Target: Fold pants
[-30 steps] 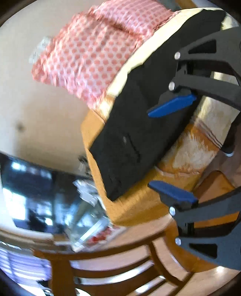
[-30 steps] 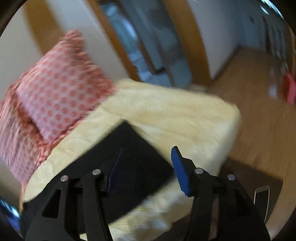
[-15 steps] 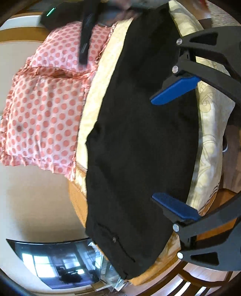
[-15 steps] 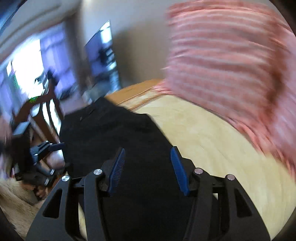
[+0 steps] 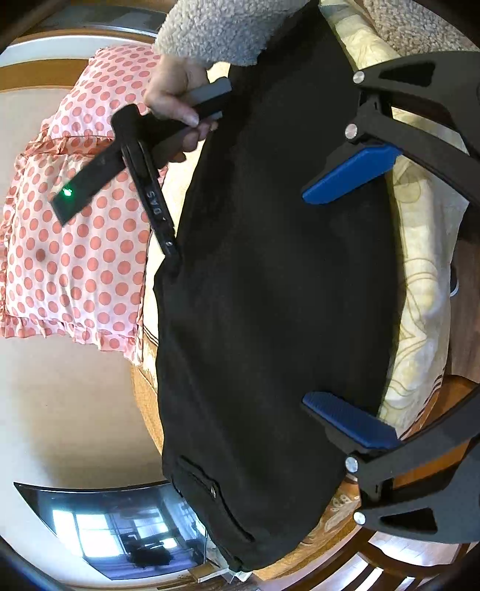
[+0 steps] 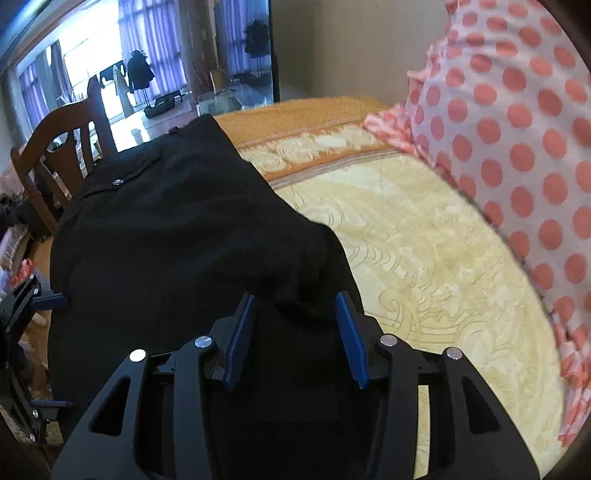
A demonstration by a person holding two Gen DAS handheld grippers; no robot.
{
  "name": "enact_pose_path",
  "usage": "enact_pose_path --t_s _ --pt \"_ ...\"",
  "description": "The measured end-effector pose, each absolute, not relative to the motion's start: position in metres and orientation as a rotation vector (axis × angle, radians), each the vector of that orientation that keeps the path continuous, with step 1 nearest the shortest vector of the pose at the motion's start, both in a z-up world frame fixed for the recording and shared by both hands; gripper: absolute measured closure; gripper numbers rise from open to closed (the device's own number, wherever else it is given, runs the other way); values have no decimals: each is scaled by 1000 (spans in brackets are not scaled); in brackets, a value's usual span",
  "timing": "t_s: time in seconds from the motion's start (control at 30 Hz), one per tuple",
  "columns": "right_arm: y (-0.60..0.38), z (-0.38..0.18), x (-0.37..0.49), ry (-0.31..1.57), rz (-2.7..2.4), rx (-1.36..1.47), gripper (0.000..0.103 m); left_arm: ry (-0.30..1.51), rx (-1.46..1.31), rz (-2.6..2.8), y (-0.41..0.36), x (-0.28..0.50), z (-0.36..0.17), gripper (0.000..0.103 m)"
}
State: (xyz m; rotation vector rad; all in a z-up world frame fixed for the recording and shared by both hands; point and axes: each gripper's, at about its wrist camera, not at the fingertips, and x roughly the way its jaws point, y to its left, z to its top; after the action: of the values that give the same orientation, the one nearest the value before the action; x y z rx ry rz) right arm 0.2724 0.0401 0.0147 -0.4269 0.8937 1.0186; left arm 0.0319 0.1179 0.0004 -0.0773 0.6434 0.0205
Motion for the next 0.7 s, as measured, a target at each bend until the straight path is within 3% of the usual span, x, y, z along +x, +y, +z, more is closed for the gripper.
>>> enact_pose_path --t_s 0.03,0.07,0.1,0.33,0.4,0.53,0.57,0.6,0.67,0.7 --pt "39 14 270 893 1031 -422 60 643 -80 18 118 32 0 2" --pt "37 14 267 882 1043 -419 76 642 -82 16 119 32 1 2" --pt "36 14 265 864 1030 -428 100 642 -84 15 119 32 1 2" --pt "43 15 268 832 891 -475 100 649 -95 13 119 34 2 2" --pt "45 15 265 811 824 -527 90 655 -86 20 117 34 1 2" --pt "-2 48 268 740 558 -486 86 672 -57 30 113 36 2 2" --pt "-21 57 268 730 515 -442 80 673 -61 24 114 35 4 2" --pt "-55 71 263 714 441 -369 59 666 -83 5 115 32 7 2" --pt "-110 86 242 678 354 -279 39 645 -113 -31 117 28 13 2" --pt "-150 93 218 648 314 -235 39 627 -127 -53 115 26 18 2"
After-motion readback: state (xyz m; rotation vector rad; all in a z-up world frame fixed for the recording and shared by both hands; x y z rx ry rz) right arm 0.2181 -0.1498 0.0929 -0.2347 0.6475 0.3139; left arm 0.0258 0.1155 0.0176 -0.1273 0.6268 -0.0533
